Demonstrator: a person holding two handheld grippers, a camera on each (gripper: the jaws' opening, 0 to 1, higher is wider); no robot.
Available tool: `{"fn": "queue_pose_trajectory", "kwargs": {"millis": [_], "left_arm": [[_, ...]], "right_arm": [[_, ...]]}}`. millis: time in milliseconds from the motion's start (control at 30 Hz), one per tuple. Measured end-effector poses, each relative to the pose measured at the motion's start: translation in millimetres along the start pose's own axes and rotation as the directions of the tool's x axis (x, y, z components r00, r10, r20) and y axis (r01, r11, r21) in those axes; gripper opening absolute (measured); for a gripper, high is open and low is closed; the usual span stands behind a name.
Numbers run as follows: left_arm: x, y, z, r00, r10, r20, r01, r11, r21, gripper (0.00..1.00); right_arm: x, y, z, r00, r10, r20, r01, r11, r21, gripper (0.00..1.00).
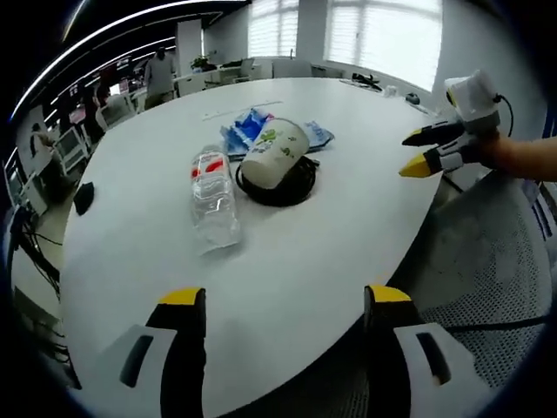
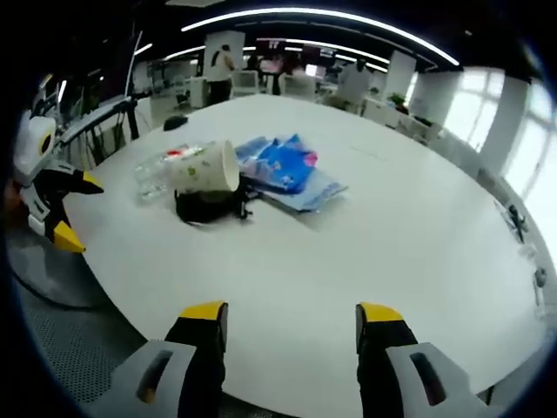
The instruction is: Arrange the tabletop items into an orderly group along one side of the table until the central work area is clear of visible clutter.
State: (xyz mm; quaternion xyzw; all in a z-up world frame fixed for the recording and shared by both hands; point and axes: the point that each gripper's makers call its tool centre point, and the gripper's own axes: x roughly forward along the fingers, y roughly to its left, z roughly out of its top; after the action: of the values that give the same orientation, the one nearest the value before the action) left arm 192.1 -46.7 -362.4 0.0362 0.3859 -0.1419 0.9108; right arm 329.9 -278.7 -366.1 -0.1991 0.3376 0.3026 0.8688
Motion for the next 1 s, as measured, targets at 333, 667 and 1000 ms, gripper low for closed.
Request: {"fn": "queue_pose_trajectory", "kwargs": {"millis": [333,667,1000], "left_arm": [[-2.5,10.1,5.4,0.999,0.034,0.041,-0.034,0.999,0.001,0.75],[-2.4,23.1,7.3,0.995,0.077,0.067,-0.076,0.997,-0.026,0.75],[-0.2,27.2,8.4,0.990,0.105,0.093,-0.098,0.992,-0.076,0.80]], "right_arm": [[0.4,12.8,-0.3,0.999,0.040,-0.013,-0.040,0.997,-0.058,0.60],[-1.9,21.6,9.4,0.995,0.090,0.035,-0.088,0.995,-0.052,0.65],[-0.9,33.2,16.5,0.989,0.134,0.070,-0.127,0.987,-0.095,0.65]]}}
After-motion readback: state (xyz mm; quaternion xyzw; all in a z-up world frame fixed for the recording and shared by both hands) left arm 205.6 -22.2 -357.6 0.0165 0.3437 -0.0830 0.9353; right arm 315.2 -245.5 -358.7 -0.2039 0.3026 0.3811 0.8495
